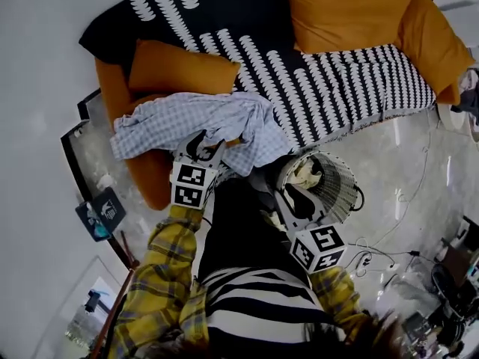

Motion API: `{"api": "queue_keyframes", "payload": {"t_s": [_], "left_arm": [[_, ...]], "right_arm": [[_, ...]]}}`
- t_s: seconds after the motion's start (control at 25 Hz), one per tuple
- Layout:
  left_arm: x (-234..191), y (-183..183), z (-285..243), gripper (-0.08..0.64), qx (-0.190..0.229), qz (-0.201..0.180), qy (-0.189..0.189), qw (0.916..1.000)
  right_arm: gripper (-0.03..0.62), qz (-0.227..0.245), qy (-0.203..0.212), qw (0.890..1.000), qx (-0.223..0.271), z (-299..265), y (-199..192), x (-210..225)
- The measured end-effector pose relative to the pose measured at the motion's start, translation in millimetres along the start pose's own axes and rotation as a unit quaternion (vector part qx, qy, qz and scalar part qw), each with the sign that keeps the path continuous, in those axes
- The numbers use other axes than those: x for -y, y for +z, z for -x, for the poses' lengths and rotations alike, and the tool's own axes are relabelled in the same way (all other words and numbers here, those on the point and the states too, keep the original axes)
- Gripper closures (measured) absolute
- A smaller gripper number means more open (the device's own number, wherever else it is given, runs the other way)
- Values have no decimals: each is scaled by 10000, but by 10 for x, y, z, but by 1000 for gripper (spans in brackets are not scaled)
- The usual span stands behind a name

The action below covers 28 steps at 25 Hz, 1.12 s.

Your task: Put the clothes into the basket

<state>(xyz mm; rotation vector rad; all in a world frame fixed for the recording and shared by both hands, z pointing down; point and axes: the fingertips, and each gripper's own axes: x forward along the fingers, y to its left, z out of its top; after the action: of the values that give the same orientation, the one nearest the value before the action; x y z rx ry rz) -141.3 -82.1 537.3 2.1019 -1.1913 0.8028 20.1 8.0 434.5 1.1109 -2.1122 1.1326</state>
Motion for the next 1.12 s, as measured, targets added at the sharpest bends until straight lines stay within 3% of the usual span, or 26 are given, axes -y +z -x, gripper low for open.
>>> {"api": "queue_keyframes", "payload": {"t_s": [0.24, 0.48, 0.76, 0.92, 1.12], "left_arm": [[-101, 37, -206, 307, -264, -127, -57, 9996], [-101, -292, -459, 302, -692, -272, 56, 9972], [-210, -311, -510, 304, -890, -262, 132, 9956], [-202, -346, -540, 359, -969, -54, 143, 9952], [-214, -241, -525, 495, -710, 70, 51, 9974]], "right_arm": [[466, -88, -68, 9996, -252, -75, 30, 7], [468, -320, 15, 9988, -366, -218, -243, 149], [476, -444, -119, 9981, -400, -228, -180, 114], [485, -480, -123, 9984, -277, -208, -150, 140], [485, -569, -169, 9982, -38, -205, -161, 149]]}}
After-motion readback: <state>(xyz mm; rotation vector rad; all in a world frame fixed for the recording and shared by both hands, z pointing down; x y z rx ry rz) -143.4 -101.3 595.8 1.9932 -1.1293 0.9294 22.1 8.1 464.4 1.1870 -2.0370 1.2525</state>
